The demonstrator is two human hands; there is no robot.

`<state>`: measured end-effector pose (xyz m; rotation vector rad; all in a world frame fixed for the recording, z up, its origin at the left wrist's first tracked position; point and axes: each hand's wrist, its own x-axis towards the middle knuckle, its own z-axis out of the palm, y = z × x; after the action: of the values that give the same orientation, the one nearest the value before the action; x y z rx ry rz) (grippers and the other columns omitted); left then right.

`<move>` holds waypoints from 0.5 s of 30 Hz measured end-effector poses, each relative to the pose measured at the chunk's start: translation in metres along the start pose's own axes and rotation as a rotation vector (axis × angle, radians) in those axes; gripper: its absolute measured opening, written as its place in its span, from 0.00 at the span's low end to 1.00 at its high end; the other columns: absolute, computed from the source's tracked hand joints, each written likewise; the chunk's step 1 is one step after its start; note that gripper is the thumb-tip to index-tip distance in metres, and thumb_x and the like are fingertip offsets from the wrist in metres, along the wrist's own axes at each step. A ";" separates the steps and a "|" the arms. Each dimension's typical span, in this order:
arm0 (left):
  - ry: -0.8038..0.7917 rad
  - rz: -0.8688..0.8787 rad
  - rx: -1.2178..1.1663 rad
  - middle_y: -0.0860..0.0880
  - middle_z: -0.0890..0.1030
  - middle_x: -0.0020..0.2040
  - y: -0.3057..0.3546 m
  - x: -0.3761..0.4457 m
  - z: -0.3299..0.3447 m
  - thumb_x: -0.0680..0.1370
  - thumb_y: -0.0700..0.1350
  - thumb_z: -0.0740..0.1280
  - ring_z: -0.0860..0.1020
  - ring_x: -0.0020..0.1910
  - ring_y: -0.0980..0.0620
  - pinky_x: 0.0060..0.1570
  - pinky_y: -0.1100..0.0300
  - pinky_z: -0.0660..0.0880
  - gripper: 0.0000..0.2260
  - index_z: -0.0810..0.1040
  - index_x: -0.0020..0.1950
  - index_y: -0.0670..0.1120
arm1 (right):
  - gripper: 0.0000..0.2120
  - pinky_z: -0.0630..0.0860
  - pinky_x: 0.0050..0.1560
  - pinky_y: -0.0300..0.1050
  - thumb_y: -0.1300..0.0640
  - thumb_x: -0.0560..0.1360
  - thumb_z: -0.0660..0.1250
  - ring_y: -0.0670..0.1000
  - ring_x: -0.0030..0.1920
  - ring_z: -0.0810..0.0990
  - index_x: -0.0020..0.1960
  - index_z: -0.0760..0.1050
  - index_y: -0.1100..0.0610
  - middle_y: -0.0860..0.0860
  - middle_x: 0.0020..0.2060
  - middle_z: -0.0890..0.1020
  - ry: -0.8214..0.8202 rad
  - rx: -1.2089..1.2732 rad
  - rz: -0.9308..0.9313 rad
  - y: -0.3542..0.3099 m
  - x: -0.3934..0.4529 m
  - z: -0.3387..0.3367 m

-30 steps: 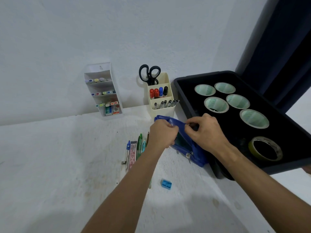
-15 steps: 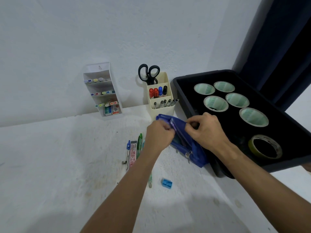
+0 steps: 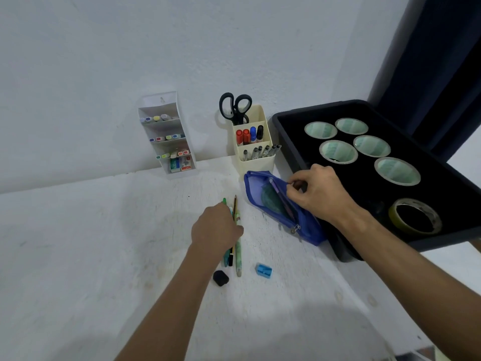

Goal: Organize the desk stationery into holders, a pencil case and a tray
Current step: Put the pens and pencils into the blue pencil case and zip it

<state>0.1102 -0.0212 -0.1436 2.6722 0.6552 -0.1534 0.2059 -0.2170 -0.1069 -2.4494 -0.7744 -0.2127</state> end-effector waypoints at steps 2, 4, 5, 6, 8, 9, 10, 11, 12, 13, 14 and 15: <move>-0.012 0.001 0.021 0.52 0.71 0.34 0.003 -0.007 0.002 0.72 0.52 0.70 0.73 0.35 0.53 0.31 0.61 0.68 0.13 0.69 0.38 0.47 | 0.09 0.66 0.54 0.46 0.51 0.74 0.67 0.49 0.43 0.72 0.48 0.83 0.54 0.44 0.33 0.81 0.004 -0.039 -0.039 0.000 -0.001 0.002; -0.024 0.004 0.059 0.53 0.69 0.34 0.006 -0.014 0.006 0.73 0.53 0.70 0.73 0.37 0.53 0.34 0.60 0.70 0.13 0.69 0.42 0.47 | 0.10 0.66 0.55 0.47 0.51 0.74 0.66 0.49 0.43 0.73 0.49 0.82 0.53 0.46 0.35 0.83 0.002 -0.065 -0.080 0.000 -0.002 0.005; -0.025 0.011 0.083 0.53 0.68 0.34 0.007 -0.017 0.008 0.73 0.52 0.69 0.73 0.37 0.53 0.36 0.60 0.71 0.12 0.70 0.45 0.46 | 0.10 0.66 0.56 0.47 0.51 0.74 0.66 0.49 0.43 0.74 0.50 0.82 0.53 0.46 0.35 0.83 -0.002 -0.075 -0.093 0.000 -0.002 0.005; -0.019 0.017 0.104 0.53 0.68 0.35 0.007 -0.019 0.011 0.74 0.51 0.68 0.73 0.38 0.53 0.37 0.59 0.71 0.11 0.71 0.47 0.46 | 0.10 0.65 0.55 0.46 0.51 0.74 0.66 0.49 0.44 0.74 0.51 0.82 0.53 0.46 0.36 0.83 -0.006 -0.079 -0.099 0.001 -0.002 0.005; 0.003 0.024 0.121 0.53 0.70 0.38 0.009 -0.023 0.016 0.76 0.48 0.67 0.73 0.39 0.53 0.38 0.60 0.72 0.08 0.73 0.50 0.46 | 0.11 0.61 0.53 0.44 0.51 0.74 0.66 0.49 0.45 0.72 0.53 0.81 0.53 0.46 0.37 0.83 0.007 -0.092 -0.103 0.003 -0.001 0.006; 0.012 0.028 0.121 0.53 0.71 0.38 0.009 -0.025 0.017 0.76 0.47 0.66 0.73 0.38 0.53 0.38 0.60 0.72 0.07 0.73 0.50 0.45 | 0.11 0.58 0.52 0.44 0.51 0.75 0.66 0.48 0.45 0.70 0.53 0.81 0.52 0.46 0.37 0.82 0.022 -0.107 -0.108 0.004 -0.001 0.006; 0.013 0.031 0.114 0.53 0.70 0.37 0.011 -0.025 0.016 0.76 0.46 0.66 0.73 0.37 0.53 0.37 0.60 0.72 0.06 0.72 0.47 0.45 | 0.10 0.57 0.51 0.44 0.51 0.75 0.65 0.47 0.45 0.68 0.53 0.81 0.51 0.45 0.37 0.82 0.039 -0.126 -0.113 0.005 0.000 0.005; 0.007 0.026 0.096 0.53 0.70 0.36 0.012 -0.025 0.014 0.75 0.46 0.66 0.72 0.35 0.54 0.36 0.60 0.72 0.07 0.70 0.42 0.45 | 0.10 0.56 0.50 0.44 0.51 0.75 0.65 0.47 0.45 0.67 0.52 0.81 0.51 0.45 0.36 0.81 0.050 -0.142 -0.116 0.005 0.000 0.005; -0.003 0.016 0.069 0.53 0.70 0.34 0.013 -0.024 0.010 0.75 0.47 0.66 0.71 0.32 0.55 0.35 0.60 0.71 0.10 0.67 0.38 0.46 | 0.10 0.56 0.50 0.45 0.51 0.75 0.65 0.47 0.45 0.66 0.52 0.81 0.51 0.45 0.36 0.81 0.050 -0.153 -0.111 0.005 -0.001 0.005; -0.011 0.010 0.032 0.52 0.70 0.34 0.014 -0.022 0.004 0.74 0.48 0.66 0.70 0.31 0.56 0.32 0.61 0.70 0.12 0.66 0.36 0.47 | 0.10 0.56 0.50 0.45 0.51 0.75 0.65 0.47 0.45 0.66 0.52 0.81 0.51 0.45 0.36 0.81 0.046 -0.157 -0.103 0.005 0.000 0.005; -0.018 0.011 -0.020 0.52 0.70 0.33 0.015 -0.020 -0.002 0.74 0.48 0.67 0.70 0.30 0.56 0.30 0.61 0.68 0.13 0.65 0.35 0.47 | 0.09 0.57 0.51 0.46 0.51 0.75 0.65 0.47 0.45 0.66 0.51 0.81 0.51 0.44 0.36 0.81 0.043 -0.156 -0.095 0.005 0.000 0.005; -0.021 0.016 -0.088 0.51 0.70 0.32 0.016 -0.017 -0.008 0.73 0.49 0.67 0.69 0.29 0.55 0.28 0.62 0.66 0.13 0.66 0.34 0.47 | 0.09 0.57 0.51 0.46 0.51 0.75 0.65 0.47 0.45 0.66 0.51 0.81 0.51 0.45 0.36 0.81 0.040 -0.148 -0.085 0.005 0.000 0.005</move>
<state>0.1027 -0.0385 -0.1269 2.5877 0.6194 -0.1450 0.2086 -0.2175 -0.1130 -2.5435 -0.8744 -0.3615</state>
